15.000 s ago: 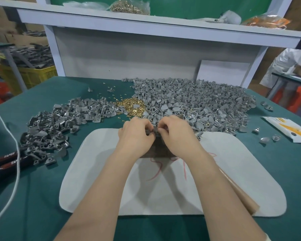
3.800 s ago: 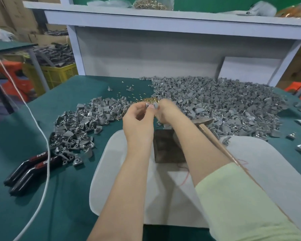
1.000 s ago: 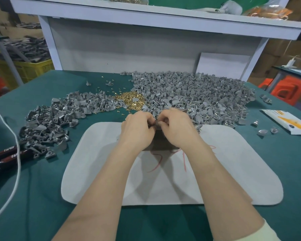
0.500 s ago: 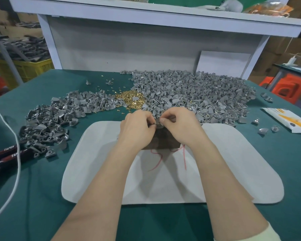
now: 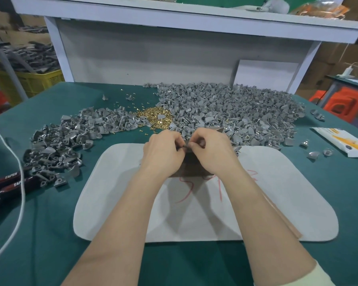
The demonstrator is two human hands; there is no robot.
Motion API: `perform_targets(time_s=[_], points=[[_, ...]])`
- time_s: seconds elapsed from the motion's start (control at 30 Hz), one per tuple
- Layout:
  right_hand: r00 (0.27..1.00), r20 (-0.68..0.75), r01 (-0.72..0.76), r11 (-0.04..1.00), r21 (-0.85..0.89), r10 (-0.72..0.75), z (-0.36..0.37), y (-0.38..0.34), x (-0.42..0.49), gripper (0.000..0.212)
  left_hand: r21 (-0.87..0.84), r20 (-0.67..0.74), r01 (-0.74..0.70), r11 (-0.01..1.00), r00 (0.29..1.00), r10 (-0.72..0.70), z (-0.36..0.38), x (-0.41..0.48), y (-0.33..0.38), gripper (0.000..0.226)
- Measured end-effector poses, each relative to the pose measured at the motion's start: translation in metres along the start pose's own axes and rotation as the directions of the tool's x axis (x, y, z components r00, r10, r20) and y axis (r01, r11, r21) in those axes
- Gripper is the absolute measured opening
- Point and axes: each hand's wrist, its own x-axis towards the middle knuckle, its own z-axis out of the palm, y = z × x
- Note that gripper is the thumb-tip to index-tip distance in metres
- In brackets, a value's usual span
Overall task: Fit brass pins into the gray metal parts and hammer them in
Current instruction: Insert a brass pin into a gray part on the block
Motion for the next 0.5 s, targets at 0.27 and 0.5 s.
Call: perform_targets(time_s=[0.27, 0.5], points=[[0.999, 0.003, 0.033, 0.999, 0.011, -0.033, 0.0010, 0.0001, -0.0009, 0.004, 0.001, -0.001, 0.003, 1.000, 1.000, -0.003, 0.0003, -0.0001, -0.0002, 0.006], [0.999, 0.025, 0.027, 1.000, 0.003, -0.027, -0.0001, -0.0001, -0.0004, 0.004, 0.006, -0.003, 0.003, 1.000, 1.000, -0.003, 0.0002, -0.0007, 0.0006, 0.007]])
